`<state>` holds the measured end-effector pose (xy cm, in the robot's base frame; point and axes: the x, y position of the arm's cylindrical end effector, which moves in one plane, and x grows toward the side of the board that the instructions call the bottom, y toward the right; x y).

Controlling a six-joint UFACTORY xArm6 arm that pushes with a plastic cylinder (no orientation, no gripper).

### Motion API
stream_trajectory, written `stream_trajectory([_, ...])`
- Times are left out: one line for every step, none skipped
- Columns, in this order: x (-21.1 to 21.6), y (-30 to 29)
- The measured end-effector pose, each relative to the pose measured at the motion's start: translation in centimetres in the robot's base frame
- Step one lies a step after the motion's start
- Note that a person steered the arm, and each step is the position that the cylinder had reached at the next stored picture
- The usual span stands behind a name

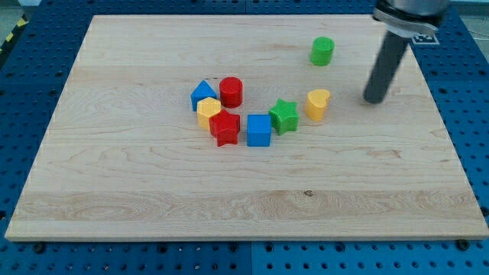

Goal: Move the arm to the right of the yellow heart

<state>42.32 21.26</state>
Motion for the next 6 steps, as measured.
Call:
stream_trajectory([3.9, 1.1])
stream_trajectory([3.9, 0.7])
stream_trajectory([1.3, 0.7])
stream_trajectory([0.1, -0.1])
stream_trajectory([0.1, -1.2])
stream_trajectory([0.4, -1.2])
